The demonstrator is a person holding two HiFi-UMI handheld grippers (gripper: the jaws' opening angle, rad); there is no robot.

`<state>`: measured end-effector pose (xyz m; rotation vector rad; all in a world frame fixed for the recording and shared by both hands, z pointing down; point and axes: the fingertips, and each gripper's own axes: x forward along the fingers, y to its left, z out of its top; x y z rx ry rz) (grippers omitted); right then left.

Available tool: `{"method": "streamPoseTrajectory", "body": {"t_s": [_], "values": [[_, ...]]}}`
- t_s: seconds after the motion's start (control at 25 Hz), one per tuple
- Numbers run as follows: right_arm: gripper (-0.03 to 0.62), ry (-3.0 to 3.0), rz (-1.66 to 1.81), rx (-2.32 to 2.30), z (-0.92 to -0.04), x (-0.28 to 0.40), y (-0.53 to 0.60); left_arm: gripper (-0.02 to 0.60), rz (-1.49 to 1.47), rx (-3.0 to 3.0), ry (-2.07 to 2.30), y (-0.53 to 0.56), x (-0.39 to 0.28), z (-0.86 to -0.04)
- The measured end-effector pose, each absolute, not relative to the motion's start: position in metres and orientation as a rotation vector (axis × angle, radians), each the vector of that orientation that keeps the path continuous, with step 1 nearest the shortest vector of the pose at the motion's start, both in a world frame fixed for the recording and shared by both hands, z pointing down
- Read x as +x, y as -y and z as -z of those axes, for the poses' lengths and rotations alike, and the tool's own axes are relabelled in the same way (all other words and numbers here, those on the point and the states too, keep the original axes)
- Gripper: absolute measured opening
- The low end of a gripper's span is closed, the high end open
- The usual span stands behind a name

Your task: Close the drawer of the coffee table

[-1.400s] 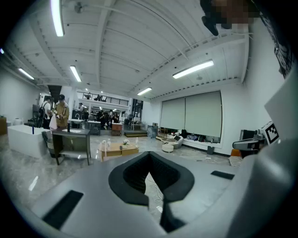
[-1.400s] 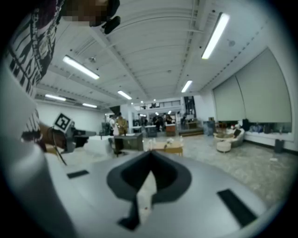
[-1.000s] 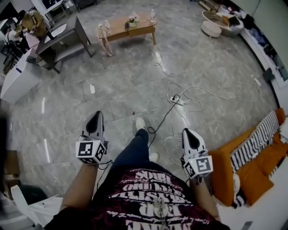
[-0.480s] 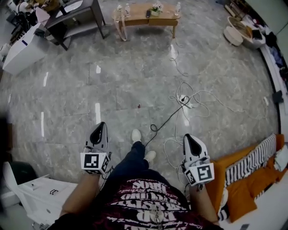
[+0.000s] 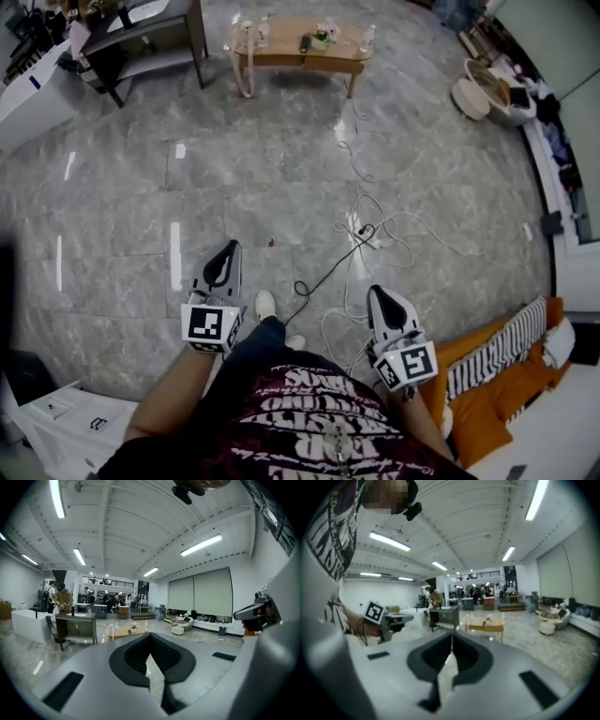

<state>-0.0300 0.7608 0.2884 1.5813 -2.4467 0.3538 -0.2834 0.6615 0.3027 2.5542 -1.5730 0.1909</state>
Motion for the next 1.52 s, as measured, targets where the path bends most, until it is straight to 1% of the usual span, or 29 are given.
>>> {"method": "streamPoseTrajectory", "body": {"t_s": [0.16, 0.32, 0.88, 1.08, 1.36, 1.52], "values": [[0.035, 2.441, -0.29, 1.661, -0.26, -0.036, -0.724, 0.023, -0.094, 2.586, 1.539, -0.622, -0.289, -0.282], [0.035, 2.432, -0.278, 1.719, -0.245, -0.044, -0.698, 0.023, -0.092, 2.612, 1.501, -0.597, -0.299, -0.282], [0.035, 2.453, -0.311, 1.685, -0.226, -0.058, -0.65, 0.023, -0.003, 2.426, 1.58, -0.577, -0.344, -0.315], [0.035, 2.49, -0.338, 1.632, -0.227, -0.073, -0.622, 0.023, 0.048, 2.406, 1.645, -0.564, -0.364, -0.299], [0.035, 2.552, -0.358, 1.525, -0.242, -0.098, -0.588, 0.023, -0.032, 2.347, 1.718, -0.576, -0.403, -0.303], [0.035, 2.553, -0.447, 1.512, -0.264, -0.097, -0.576, 0.023, -0.118, 2.323, 1.702, -0.57, -0.405, -0.313]]}}
